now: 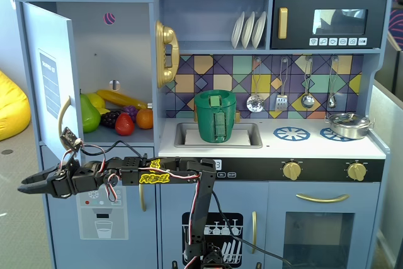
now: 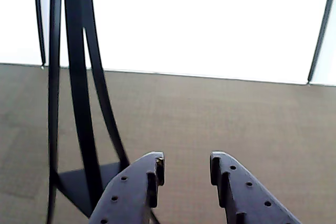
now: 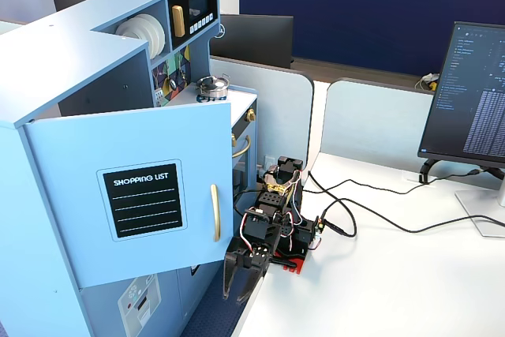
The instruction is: Close the left cabinet door
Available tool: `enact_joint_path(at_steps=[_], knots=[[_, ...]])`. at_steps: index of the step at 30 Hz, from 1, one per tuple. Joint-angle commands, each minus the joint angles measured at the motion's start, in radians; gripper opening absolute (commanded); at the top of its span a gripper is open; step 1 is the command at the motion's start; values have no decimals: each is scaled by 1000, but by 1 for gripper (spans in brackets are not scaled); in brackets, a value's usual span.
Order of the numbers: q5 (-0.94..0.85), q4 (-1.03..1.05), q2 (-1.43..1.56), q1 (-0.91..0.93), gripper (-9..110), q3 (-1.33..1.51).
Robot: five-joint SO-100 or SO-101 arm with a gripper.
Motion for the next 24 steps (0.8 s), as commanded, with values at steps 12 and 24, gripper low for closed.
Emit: enact_joint_path(at_steps=[12, 24], knots=[[-83, 2, 176, 247, 0, 94], [-141, -51, 207, 638, 0, 89]])
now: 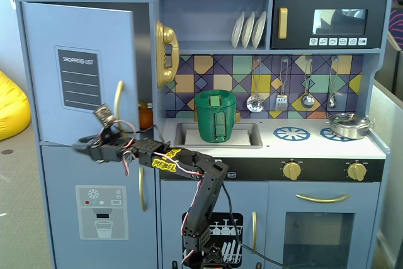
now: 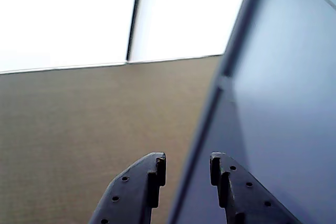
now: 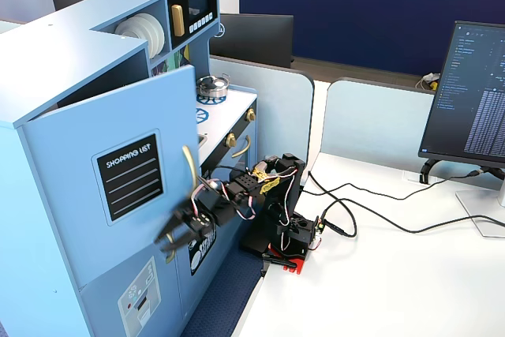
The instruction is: Close the left cabinet door
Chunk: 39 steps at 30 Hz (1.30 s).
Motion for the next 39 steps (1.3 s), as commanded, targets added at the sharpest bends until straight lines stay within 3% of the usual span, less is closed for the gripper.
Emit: enact_joint_path(at_steps=[1, 8, 15, 26, 30, 39], knots=[[-35, -66, 61, 144, 0, -29], [-64, -133, -15, 339, 0, -97], [-49, -140, 11, 359, 0, -49], [121, 522, 581, 284, 0, 296], [161, 712, 784, 428, 0, 466], [112, 977, 989, 957, 0, 861]])
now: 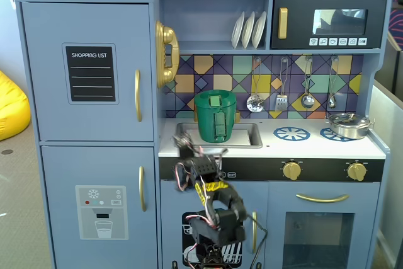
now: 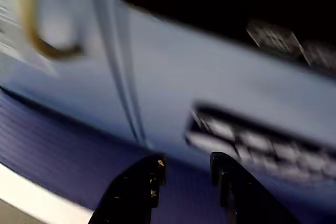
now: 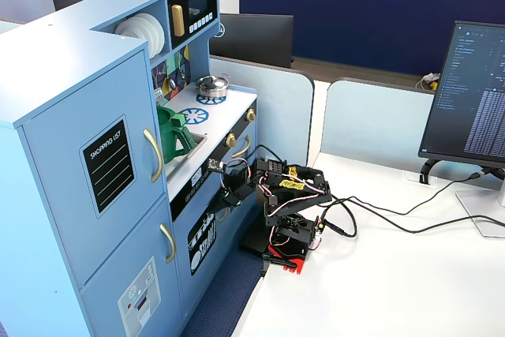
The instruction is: Close the left cabinet door
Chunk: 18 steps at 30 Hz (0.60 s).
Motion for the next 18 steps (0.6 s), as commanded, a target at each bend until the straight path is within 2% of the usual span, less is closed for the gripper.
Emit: enact_joint_path(at_steps=[1, 7, 13, 18], knots=[[-11, 95, 87, 229, 0, 152], [181, 310, 227, 268, 0, 314], [244, 396, 336, 321, 0, 411], [334, 485, 354, 296, 0, 413]])
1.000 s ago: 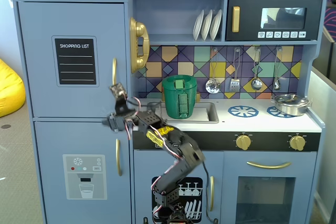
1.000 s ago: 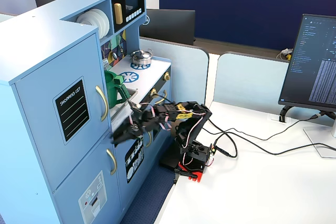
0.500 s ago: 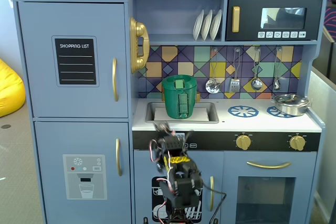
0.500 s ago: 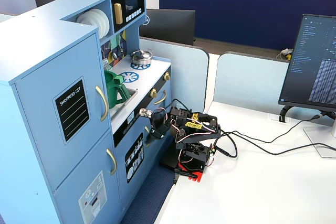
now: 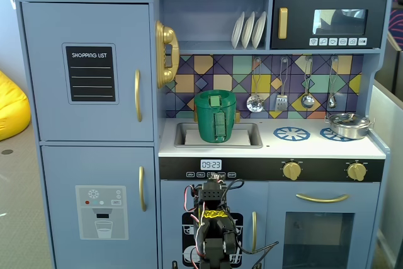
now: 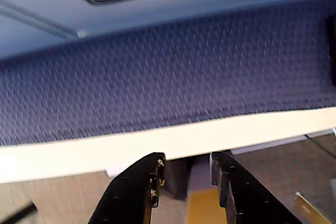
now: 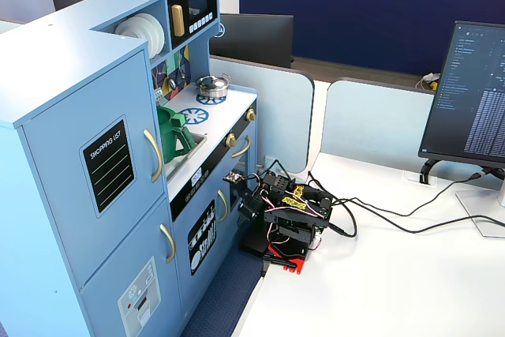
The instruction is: Close the left cabinet door
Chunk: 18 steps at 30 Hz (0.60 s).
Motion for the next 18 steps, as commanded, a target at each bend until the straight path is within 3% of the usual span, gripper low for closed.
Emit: enact_joint_path(at_steps=[1, 11, 18], knots=[[80, 135, 9, 5, 0, 0], [-86, 212, 9, -5, 1, 0], [-91, 212, 9, -5, 1, 0]])
